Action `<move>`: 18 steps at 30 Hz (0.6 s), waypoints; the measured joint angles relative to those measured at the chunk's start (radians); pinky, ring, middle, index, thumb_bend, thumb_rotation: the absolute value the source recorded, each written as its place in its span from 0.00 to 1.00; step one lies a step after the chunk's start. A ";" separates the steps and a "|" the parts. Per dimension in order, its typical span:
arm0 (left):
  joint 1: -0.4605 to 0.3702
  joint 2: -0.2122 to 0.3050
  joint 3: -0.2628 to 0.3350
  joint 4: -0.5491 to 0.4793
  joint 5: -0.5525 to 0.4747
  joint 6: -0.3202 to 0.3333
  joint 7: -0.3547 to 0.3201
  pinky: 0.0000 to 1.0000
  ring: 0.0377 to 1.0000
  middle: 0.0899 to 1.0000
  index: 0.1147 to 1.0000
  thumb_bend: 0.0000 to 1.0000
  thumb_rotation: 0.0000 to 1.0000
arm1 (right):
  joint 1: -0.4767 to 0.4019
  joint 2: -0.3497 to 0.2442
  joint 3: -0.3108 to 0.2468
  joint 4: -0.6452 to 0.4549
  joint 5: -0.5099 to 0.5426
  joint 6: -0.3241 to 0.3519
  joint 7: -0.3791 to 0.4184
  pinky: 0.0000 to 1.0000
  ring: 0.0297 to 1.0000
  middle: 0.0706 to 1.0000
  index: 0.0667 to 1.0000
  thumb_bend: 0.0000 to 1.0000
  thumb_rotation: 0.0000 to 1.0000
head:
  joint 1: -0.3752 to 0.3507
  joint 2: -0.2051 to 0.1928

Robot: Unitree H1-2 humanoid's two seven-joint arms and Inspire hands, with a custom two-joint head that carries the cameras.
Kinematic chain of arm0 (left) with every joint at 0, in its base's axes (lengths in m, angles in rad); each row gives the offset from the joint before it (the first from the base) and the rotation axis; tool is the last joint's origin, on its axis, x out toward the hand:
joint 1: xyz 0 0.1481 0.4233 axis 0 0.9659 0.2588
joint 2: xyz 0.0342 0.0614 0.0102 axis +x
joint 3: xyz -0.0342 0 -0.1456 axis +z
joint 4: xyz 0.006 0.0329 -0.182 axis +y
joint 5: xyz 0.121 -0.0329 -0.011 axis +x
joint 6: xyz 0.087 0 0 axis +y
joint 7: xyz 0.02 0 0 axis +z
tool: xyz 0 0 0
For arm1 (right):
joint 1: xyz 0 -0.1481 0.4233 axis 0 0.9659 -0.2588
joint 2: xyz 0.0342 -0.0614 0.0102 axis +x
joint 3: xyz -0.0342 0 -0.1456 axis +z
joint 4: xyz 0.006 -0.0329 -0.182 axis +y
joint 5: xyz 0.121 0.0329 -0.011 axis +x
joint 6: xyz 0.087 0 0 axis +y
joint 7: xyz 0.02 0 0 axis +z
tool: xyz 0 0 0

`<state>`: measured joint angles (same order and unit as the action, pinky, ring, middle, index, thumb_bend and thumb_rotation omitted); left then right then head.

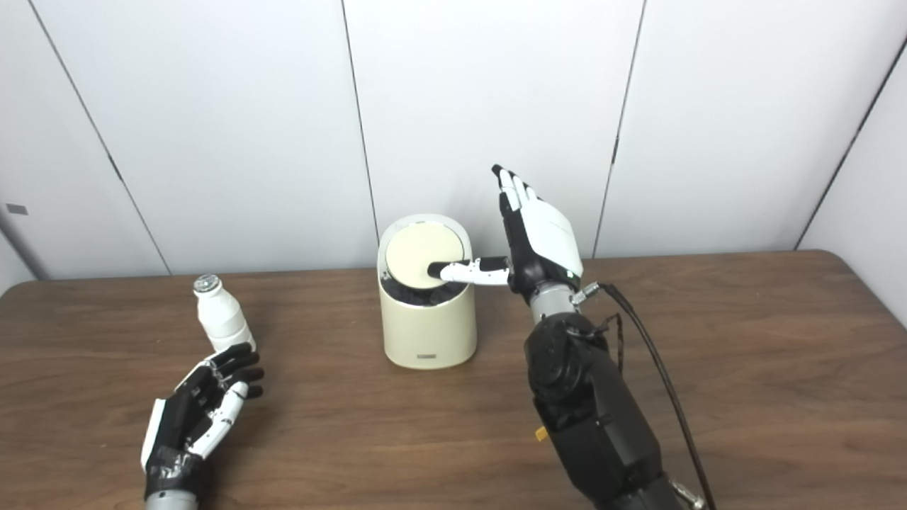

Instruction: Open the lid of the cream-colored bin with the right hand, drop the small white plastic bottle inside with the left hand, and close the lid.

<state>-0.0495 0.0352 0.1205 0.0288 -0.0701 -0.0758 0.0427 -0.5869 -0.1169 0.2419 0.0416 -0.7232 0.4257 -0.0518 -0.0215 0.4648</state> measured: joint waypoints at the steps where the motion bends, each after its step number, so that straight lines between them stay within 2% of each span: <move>1: 0.000 -0.001 -0.001 0.000 0.000 0.000 0.000 0.65 0.69 0.71 0.70 0.26 0.21 | -0.003 0.003 0.002 0.003 -0.005 0.000 -0.001 1.00 1.00 1.00 1.00 1.00 0.49 | 0.000 0.000; 12: 0.000 -0.011 -0.012 -0.004 0.012 0.000 0.002 0.65 0.69 0.71 0.69 0.26 0.23 | -0.029 0.009 0.040 0.070 -0.080 0.011 -0.016 1.00 1.00 1.00 1.00 1.00 0.57 | 0.002 0.005; 18: 0.002 -0.023 -0.013 -0.009 0.029 0.000 0.005 0.64 0.68 0.69 0.68 0.25 0.23 | -0.036 0.009 0.047 0.100 -0.102 0.015 -0.019 1.00 1.00 1.00 1.00 1.00 0.50 | 0.003 0.009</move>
<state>-0.0480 0.0120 0.1074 0.0196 -0.0407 -0.0757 0.0482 -0.6230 -0.1082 0.2893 0.1420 -0.8249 0.4404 -0.0706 -0.0184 0.4740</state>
